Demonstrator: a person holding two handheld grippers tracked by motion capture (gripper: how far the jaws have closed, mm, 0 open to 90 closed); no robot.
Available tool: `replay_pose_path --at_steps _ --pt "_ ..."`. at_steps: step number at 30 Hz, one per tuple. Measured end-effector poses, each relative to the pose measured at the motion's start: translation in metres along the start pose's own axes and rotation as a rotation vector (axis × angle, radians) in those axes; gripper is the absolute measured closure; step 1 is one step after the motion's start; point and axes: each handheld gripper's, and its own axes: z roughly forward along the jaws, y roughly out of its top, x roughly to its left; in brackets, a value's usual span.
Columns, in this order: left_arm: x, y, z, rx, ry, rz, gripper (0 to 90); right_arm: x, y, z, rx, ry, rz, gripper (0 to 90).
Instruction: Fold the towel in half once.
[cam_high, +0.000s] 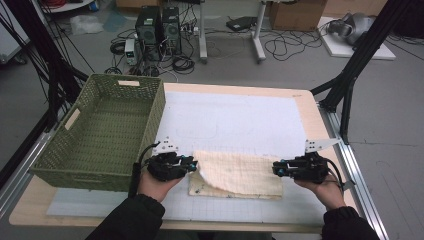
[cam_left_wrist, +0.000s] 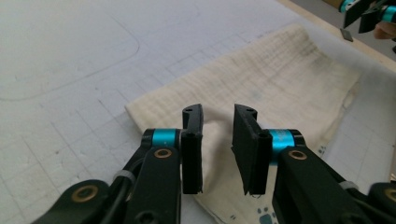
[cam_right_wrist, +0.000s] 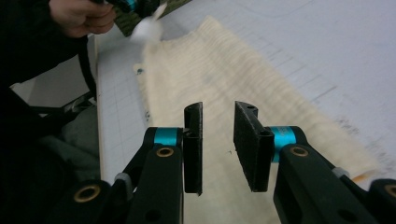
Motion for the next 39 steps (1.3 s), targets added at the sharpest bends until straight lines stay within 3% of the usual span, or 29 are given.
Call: replay_pose_path --at_steps 5,11,14,17,20,21,23,24,25,26,28,32,39 --pt "0.006 0.003 0.014 0.022 0.073 0.005 67.7 -0.013 0.004 0.006 0.038 -0.109 0.001 66.6" --pt "0.022 0.004 0.043 0.015 0.161 -0.060 67.4 -0.041 0.006 0.020 0.066 -0.206 0.048 63.1" --pt "0.029 0.005 0.055 0.015 0.189 -0.094 67.4 -0.051 0.005 0.027 0.084 -0.215 0.060 64.0" --pt "0.033 0.004 0.064 0.053 0.212 -0.105 66.6 -0.058 0.002 0.031 0.124 -0.220 0.082 65.7" --pt "0.033 0.002 0.070 0.080 0.230 -0.106 65.4 -0.056 -0.001 0.037 0.198 -0.220 0.053 66.2" --pt "0.034 0.001 0.072 0.106 0.232 -0.107 63.6 -0.054 -0.001 0.037 0.201 -0.220 0.042 67.1" --pt "0.034 0.000 0.073 0.112 0.239 -0.095 63.6 -0.053 -0.002 0.037 0.204 -0.211 0.030 70.0" --pt "0.033 0.000 0.072 0.117 0.248 -0.081 66.9 -0.052 -0.002 0.037 0.210 -0.204 0.036 73.8" --pt "0.033 0.000 0.072 0.119 0.216 -0.074 73.8 -0.052 -0.002 0.037 0.215 -0.197 0.035 77.8" --pt "0.032 0.000 0.072 0.124 0.213 -0.071 82.1 -0.052 -0.002 0.038 0.220 -0.182 0.039 81.5" --pt "0.030 0.001 0.072 0.124 0.219 -0.058 86.0 -0.051 -0.001 0.039 0.234 -0.175 0.026 84.8" --pt "0.032 0.004 0.070 0.088 0.246 -0.078 86.9 -0.050 0.003 0.037 0.201 -0.195 0.008 85.4" --pt "0.039 0.031 0.074 -0.016 0.337 -0.100 86.9 -0.061 0.024 0.034 0.116 -0.297 0.003 85.9"
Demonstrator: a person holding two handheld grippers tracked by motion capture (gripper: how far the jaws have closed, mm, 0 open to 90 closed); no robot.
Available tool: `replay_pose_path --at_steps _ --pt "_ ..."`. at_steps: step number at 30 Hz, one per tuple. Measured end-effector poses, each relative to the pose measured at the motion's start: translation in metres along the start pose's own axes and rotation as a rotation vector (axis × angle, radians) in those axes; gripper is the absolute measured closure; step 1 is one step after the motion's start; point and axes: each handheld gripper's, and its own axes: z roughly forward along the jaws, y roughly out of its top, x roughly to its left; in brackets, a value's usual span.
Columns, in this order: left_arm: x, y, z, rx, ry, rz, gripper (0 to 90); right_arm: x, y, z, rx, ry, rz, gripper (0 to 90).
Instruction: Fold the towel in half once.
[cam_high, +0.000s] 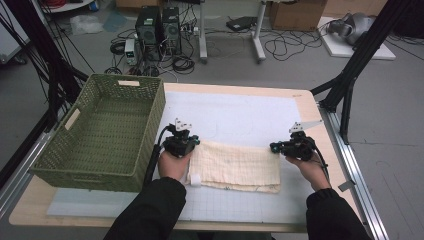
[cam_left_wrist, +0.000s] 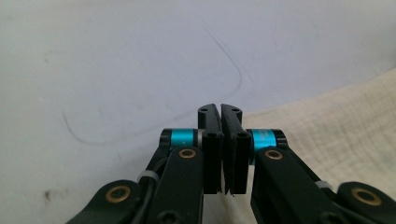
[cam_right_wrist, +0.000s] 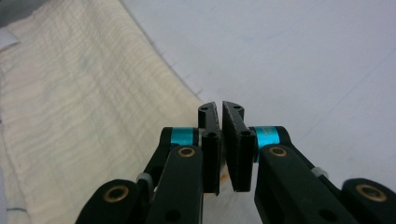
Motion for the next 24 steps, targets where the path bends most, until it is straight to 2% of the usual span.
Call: replay_pose_path --at_steps 3,4,5,6,7,9,12,15,17,19,21,23,24 --pt "0.005 0.011 0.006 -0.058 0.031 -0.009 85.9 -0.009 0.010 0.004 -0.044 -0.060 0.019 85.0" --pt "0.006 0.013 0.007 -0.068 0.039 -0.020 82.5 -0.012 0.013 0.006 -0.063 -0.071 0.031 82.2" --pt "0.008 0.013 0.008 -0.069 0.043 -0.039 75.2 -0.015 0.014 0.007 -0.089 -0.071 0.038 73.2" --pt "0.010 0.013 0.008 -0.060 0.037 -0.045 70.0 -0.015 0.015 0.008 -0.098 -0.092 0.046 64.0" --pt "0.010 0.012 0.007 -0.047 0.036 -0.034 68.5 -0.016 0.016 0.008 -0.088 -0.105 0.057 63.8" --pt "0.009 0.010 0.004 -0.037 0.027 -0.010 65.8 -0.015 0.015 0.005 -0.090 -0.085 0.053 61.5" --pt "0.007 0.005 -0.003 -0.032 0.005 0.001 65.8 -0.008 0.013 -0.003 -0.080 -0.060 0.058 59.4" --pt "0.001 -0.003 -0.011 -0.009 -0.001 0.037 65.5 0.005 0.005 -0.010 -0.078 -0.070 0.001 60.1" --pt "-0.002 -0.011 -0.018 -0.007 -0.039 0.040 65.6 0.011 -0.003 -0.013 -0.066 -0.042 0.000 61.8" --pt "-0.007 -0.020 -0.023 -0.001 -0.055 0.069 65.6 0.019 -0.013 -0.016 -0.063 -0.023 -0.023 63.9" --pt "-0.009 -0.028 -0.029 0.019 -0.083 0.078 65.6 0.026 -0.022 -0.019 -0.050 -0.008 -0.036 64.0" --pt "-0.013 -0.037 -0.034 0.015 -0.112 0.101 65.8 0.034 -0.032 -0.021 -0.043 0.028 -0.048 64.1" --pt "-0.015 -0.039 -0.036 0.036 -0.122 0.122 66.3 0.036 -0.035 -0.022 -0.029 0.036 -0.055 64.1"
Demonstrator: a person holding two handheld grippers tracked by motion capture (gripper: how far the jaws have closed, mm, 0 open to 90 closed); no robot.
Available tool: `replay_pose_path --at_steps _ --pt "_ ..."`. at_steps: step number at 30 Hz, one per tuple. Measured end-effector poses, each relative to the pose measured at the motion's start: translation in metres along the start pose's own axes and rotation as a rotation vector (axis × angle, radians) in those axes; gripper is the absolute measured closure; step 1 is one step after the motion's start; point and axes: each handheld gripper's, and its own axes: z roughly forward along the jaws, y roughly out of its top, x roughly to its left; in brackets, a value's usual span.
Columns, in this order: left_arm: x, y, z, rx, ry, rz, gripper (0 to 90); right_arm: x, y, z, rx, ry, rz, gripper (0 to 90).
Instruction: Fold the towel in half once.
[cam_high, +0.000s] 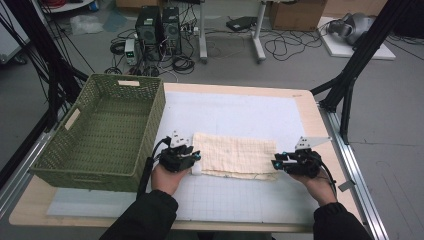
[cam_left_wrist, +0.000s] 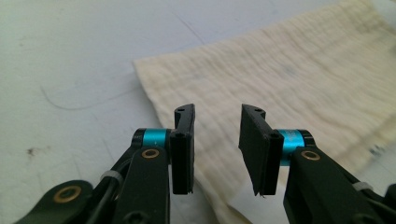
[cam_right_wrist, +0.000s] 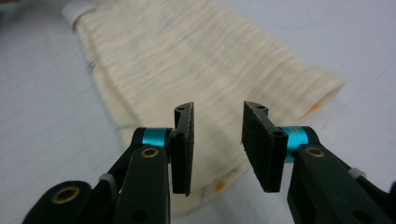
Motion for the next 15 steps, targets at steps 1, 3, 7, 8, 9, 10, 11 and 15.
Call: replay_pose_path --at_steps 1,3,7,8,9,10,11,15 --pt "-0.001 -0.003 0.000 0.021 -0.021 0.007 66.3 0.003 -0.004 0.000 0.005 0.009 -0.007 64.1" --pt "-0.004 -0.007 0.001 0.073 -0.052 0.038 67.4 0.006 -0.009 0.002 0.025 0.016 -0.009 65.1" --pt "-0.003 -0.010 0.004 0.114 -0.061 0.052 75.6 0.010 -0.012 0.011 0.072 0.025 -0.027 74.1" --pt "-0.003 -0.010 0.005 0.115 -0.063 0.052 81.5 0.010 -0.013 0.013 0.083 0.026 -0.027 77.1" --pt "-0.003 -0.010 0.005 0.115 -0.063 0.052 85.8 0.009 -0.013 0.015 0.091 0.034 -0.035 81.2" --pt "-0.003 -0.010 0.006 0.118 -0.064 0.057 88.9 0.009 -0.013 0.016 0.089 0.041 -0.036 85.0" --pt "-0.002 -0.010 0.006 0.119 -0.068 0.058 89.6 0.009 -0.012 0.016 0.086 0.046 -0.041 88.5" --pt "0.000 -0.009 0.003 0.107 -0.058 0.038 89.8 0.008 -0.010 0.014 0.073 0.049 -0.038 89.4"
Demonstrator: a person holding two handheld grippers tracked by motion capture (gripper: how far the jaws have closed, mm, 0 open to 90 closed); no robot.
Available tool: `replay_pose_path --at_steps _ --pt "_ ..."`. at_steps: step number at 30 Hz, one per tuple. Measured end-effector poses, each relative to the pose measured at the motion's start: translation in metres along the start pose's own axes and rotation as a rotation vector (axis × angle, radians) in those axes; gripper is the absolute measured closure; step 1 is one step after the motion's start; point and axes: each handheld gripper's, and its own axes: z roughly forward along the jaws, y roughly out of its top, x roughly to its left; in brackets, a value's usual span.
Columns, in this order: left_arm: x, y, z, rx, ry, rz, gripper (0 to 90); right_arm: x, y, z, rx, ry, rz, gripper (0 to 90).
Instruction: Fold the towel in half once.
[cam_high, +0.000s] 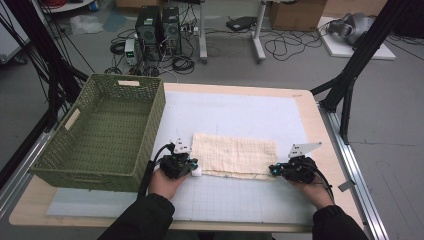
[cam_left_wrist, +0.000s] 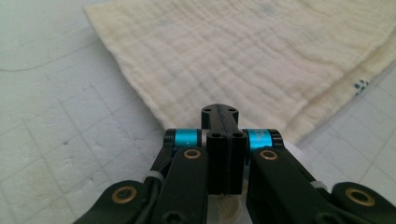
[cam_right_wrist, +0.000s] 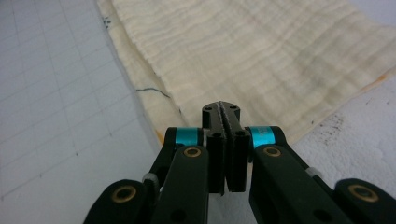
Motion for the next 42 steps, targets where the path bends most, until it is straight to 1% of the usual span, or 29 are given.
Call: replay_pose_path --at_steps 3,5,7,8,10,11,12,13,14,15,16,17,18,20,21,22,23,25,27,29,30,33,35,36,38,39,40,41,42 --pt "0.001 0.002 -0.005 -0.020 -0.003 -0.004 89.9 0.001 0.002 -0.006 -0.027 -0.004 -0.006 89.4" --pt "0.001 0.003 -0.008 -0.028 -0.015 -0.010 89.8 0.002 0.004 -0.011 -0.058 0.000 -0.001 89.4" --pt "0.001 0.004 -0.010 -0.039 -0.017 -0.009 89.9 0.003 0.005 -0.014 -0.065 -0.001 -0.010 89.5" --pt "0.001 0.004 -0.011 -0.038 -0.025 -0.005 89.9 0.004 0.006 -0.015 -0.076 -0.002 -0.013 89.4" --pt "0.000 0.003 -0.008 -0.013 -0.047 -0.003 89.1 0.006 0.005 -0.016 -0.069 0.010 -0.012 89.5" --pt "0.000 0.002 -0.006 0.003 -0.046 -0.010 79.4 0.007 0.004 -0.014 -0.063 0.010 -0.016 89.4" --pt "0.000 0.001 -0.004 0.015 -0.047 -0.006 69.9 0.008 0.003 -0.012 -0.056 0.012 -0.017 88.6" --pt "0.000 0.001 -0.002 0.020 -0.042 0.000 69.4 0.008 0.002 -0.010 -0.044 0.007 -0.018 76.4" --pt "0.000 0.000 0.000 0.026 -0.038 -0.001 69.0 0.008 0.002 -0.006 -0.027 -0.010 0.000 68.2" --pt "0.001 0.000 0.002 0.026 -0.036 0.002 69.6 0.006 0.001 -0.002 -0.005 0.003 0.008 63.4" --pt "0.000 0.000 0.002 0.024 -0.027 0.006 72.4 0.006 0.000 0.002 0.011 0.000 0.007 57.8" --pt "-0.001 0.000 0.003 0.023 -0.018 0.017 76.6 0.006 0.000 0.006 0.026 -0.014 0.005 58.5" --pt "-0.001 0.000 0.003 0.023 -0.014 0.022 80.0 0.006 0.000 0.007 0.011 -0.011 0.010 64.0" --pt "0.000 0.000 0.003 0.025 -0.017 0.023 88.5 0.005 0.001 0.008 0.014 -0.004 0.007 77.0" --pt "0.002 0.000 0.003 0.024 -0.026 0.008 89.4 0.004 0.001 0.008 0.014 -0.001 0.005 79.7" --pt "0.002 0.000 0.002 0.023 -0.024 0.004 89.7 0.004 0.001 0.007 0.013 0.012 0.016 82.3" --pt "0.002 0.000 0.002 0.023 -0.019 0.008 89.8 0.004 0.001 0.007 0.016 0.010 0.009 84.4" --pt "0.002 0.001 0.001 0.018 -0.019 0.003 89.9 0.006 0.001 0.006 0.019 0.002 -0.004 85.5" --pt "0.002 0.001 -0.001 0.005 -0.012 -0.007 90.0 0.006 0.002 0.005 0.011 0.007 -0.004 85.9" --pt "0.002 0.002 -0.003 -0.007 -0.020 -0.018 90.0 0.007 0.004 0.001 -0.013 0.004 0.000 85.7" --pt "0.002 0.002 -0.004 -0.007 -0.019 -0.015 90.0 0.007 0.005 -0.003 -0.034 0.005 0.001 85.7" --pt "0.003 0.003 -0.005 -0.006 -0.023 -0.017 90.0 0.010 0.009 -0.010 -0.070 0.000 -0.006 85.8" --pt "0.004 0.002 -0.006 -0.003 -0.026 -0.016 90.0 0.013 0.010 -0.013 -0.077 0.009 -0.006 85.8" --pt "0.004 0.002 -0.008 -0.001 -0.025 -0.014 90.0 0.014 0.009 -0.013 -0.072 0.013 -0.017 85.8" --pt "0.005 0.002 -0.010 -0.002 -0.027 -0.015 90.0 0.018 0.006 -0.011 -0.048 0.026 -0.018 85.8" --pt "0.006 0.001 -0.010 0.006 -0.027 -0.015 90.0 0.019 0.004 -0.009 -0.024 0.033 -0.020 85.8" --pt "0.006 -0.001 -0.010 0.015 -0.024 -0.017 90.0 0.018 0.001 -0.006 0.003 0.028 -0.022 85.8" --pt "0.007 -0.002 -0.009 0.025 -0.028 -0.025 89.9 0.017 -0.002 -0.002 0.025 0.031 -0.015 85.8" --pt "0.008 -0.004 -0.008 0.035 -0.029 -0.021 89.9 0.015 -0.006 0.001 0.035 0.042 -0.001 85.6"
